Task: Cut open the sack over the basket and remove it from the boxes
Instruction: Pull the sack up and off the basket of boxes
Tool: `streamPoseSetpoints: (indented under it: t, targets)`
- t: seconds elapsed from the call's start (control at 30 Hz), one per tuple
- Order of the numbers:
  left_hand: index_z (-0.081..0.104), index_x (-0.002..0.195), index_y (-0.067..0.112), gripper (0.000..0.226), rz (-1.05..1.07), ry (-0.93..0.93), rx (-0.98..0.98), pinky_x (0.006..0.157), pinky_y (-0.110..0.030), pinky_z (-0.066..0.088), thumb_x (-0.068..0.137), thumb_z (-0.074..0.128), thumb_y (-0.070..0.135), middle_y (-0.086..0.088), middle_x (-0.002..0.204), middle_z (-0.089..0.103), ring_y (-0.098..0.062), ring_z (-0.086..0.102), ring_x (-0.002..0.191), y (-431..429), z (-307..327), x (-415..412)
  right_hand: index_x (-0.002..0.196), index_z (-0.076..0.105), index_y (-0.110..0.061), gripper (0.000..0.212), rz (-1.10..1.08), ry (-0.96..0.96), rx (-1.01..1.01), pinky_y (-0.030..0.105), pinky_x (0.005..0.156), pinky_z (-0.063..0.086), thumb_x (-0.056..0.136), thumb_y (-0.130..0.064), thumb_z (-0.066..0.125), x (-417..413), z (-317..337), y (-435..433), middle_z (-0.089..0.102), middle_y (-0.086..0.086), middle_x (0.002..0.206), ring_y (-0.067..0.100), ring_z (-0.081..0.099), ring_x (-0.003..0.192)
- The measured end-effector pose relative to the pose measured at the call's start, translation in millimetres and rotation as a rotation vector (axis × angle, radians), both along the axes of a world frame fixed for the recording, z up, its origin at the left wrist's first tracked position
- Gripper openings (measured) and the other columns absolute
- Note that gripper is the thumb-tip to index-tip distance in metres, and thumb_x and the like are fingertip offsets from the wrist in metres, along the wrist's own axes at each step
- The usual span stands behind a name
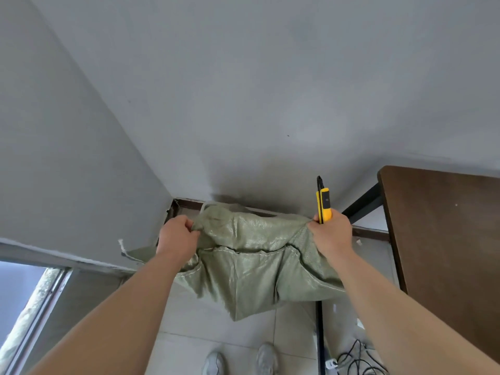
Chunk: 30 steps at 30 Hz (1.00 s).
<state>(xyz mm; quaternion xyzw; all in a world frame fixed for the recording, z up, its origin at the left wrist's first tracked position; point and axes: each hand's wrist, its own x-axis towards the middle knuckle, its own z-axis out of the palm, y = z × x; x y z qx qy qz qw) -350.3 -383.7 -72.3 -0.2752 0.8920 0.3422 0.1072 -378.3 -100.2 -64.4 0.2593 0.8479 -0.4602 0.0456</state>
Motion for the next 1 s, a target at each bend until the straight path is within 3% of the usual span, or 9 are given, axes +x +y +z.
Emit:
streamPoseSetpoints:
  t: [0.07,0.17,0.43,0.7,1.0]
  targets:
    - [0.06,0.087,0.005,0.007,-0.015,0.003,-0.017,0.063,-0.03,0.038,0.085,0.063,0.011,-0.007,0.075,0.059,-0.027,0.056,0.074,2.3,7.9,-1.3,0.064,0.051,-0.021,0.028,0.005,-0.001,-0.009,0.038,0.054,0.047,0.077,0.0,0.063,-2.5,6.1,0.8,0.053,0.004,0.059,0.024,0.05,0.054]
    - [0.06,0.087,0.005,0.008,-0.003,0.054,0.003,0.054,-0.028,0.038,0.085,0.062,0.013,-0.009,0.073,0.061,-0.024,0.056,0.067,7.9,18.2,-5.1,0.065,0.051,-0.02,0.026,0.007,0.009,-0.006,0.038,0.055,0.048,0.078,-0.001,0.064,-5.8,14.5,2.7,0.054,0.004,0.06,0.023,0.05,0.054]
    - [0.059,0.087,0.006,0.007,-0.06,0.042,0.031,0.051,-0.022,0.035,0.087,0.06,0.013,-0.003,0.069,0.056,-0.021,0.052,0.064,19.9,33.2,-12.0,0.07,0.054,-0.013,0.019,0.039,0.028,-0.022,0.028,0.05,0.04,0.079,0.0,0.065,-10.7,24.4,9.0,0.051,0.004,0.061,0.018,0.045,0.053]
    - [0.059,0.089,0.011,0.005,0.058,0.127,0.04,0.049,-0.021,0.035,0.089,0.054,0.011,0.0,0.074,0.059,-0.011,0.051,0.06,20.3,42.5,-19.2,0.073,0.054,-0.01,0.017,0.038,0.073,-0.037,0.027,0.05,0.039,0.082,-0.001,0.066,-22.6,38.6,13.3,0.05,0.004,0.063,0.017,0.044,0.053]
    - [0.053,0.097,0.011,0.016,-0.018,0.1,-0.042,0.057,-0.033,0.045,0.095,0.037,0.009,-0.011,0.085,0.06,-0.023,0.053,0.068,7.4,49.6,-18.5,0.074,0.055,-0.009,0.015,0.034,0.045,-0.024,0.025,0.047,0.038,0.082,0.0,0.064,-19.7,43.9,15.5,0.05,0.003,0.062,0.015,0.044,0.052]
